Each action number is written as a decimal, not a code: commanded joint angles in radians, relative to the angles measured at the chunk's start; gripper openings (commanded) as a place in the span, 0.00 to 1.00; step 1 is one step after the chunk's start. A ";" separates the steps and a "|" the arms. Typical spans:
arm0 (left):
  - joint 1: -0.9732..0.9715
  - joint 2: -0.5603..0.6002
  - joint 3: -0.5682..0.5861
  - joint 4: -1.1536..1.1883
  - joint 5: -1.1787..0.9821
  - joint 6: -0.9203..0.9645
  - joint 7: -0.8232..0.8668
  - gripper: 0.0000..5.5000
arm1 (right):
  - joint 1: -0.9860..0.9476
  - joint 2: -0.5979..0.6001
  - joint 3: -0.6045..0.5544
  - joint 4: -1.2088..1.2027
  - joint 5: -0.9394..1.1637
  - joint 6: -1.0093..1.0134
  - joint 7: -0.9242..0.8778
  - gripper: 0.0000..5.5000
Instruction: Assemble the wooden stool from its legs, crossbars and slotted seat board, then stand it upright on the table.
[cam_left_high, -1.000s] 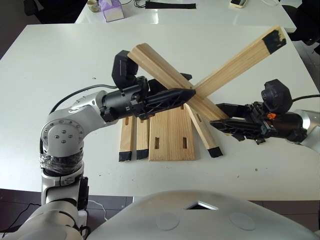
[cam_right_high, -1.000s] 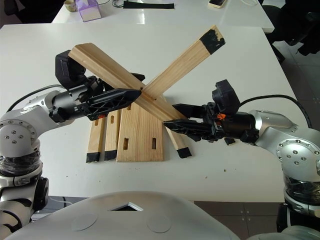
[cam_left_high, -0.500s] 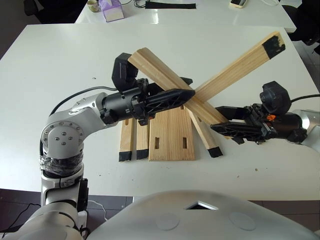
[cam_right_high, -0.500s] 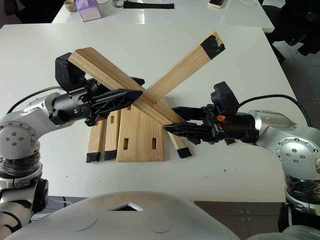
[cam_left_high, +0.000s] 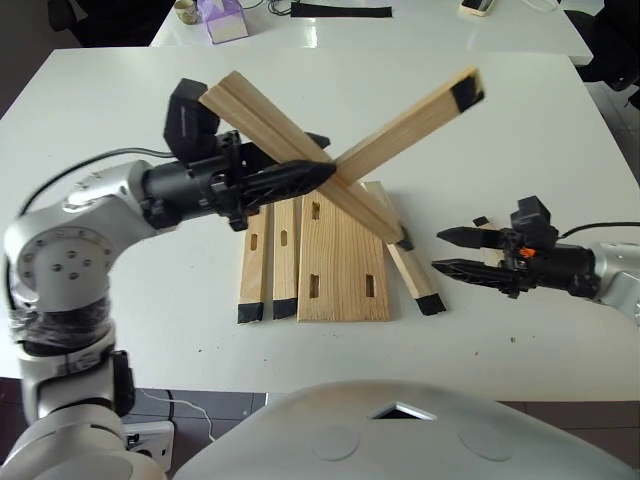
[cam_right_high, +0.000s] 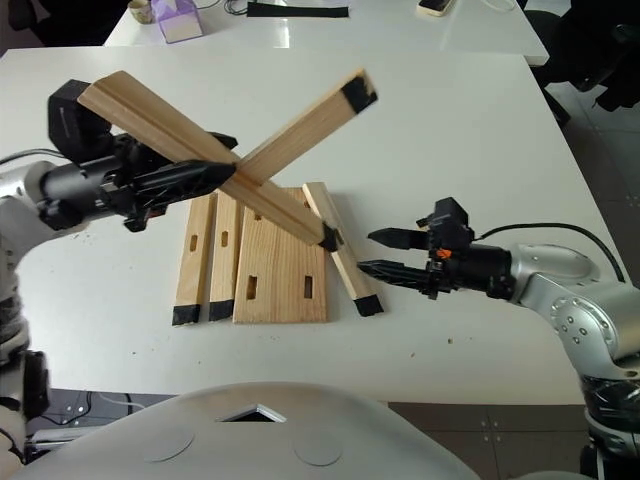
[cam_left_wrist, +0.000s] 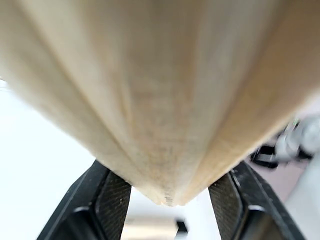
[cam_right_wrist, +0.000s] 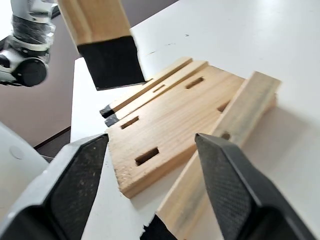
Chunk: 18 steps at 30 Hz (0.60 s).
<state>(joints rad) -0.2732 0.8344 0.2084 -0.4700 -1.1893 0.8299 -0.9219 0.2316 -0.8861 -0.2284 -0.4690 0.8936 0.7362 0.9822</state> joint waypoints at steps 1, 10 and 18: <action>0.047 0.169 0.006 -0.005 0.161 -0.089 -0.252 0.38 | 0.131 0.036 -0.104 -0.026 -0.041 -0.051 -0.025 0.58; 0.073 0.251 -0.032 0.064 0.305 -0.185 -0.487 0.38 | 0.223 0.118 -0.134 -0.080 -0.075 -0.101 -0.080 0.58; 0.217 0.189 -0.004 0.016 0.351 -0.234 -0.440 0.38 | 0.210 0.115 -0.123 -0.067 -0.095 -0.110 -0.074 0.58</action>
<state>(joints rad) -0.0883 1.0353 0.1873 -0.4332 -0.8437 0.6088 -1.3764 0.4527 -0.7690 -0.3551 -0.5368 0.8083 0.6324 0.9088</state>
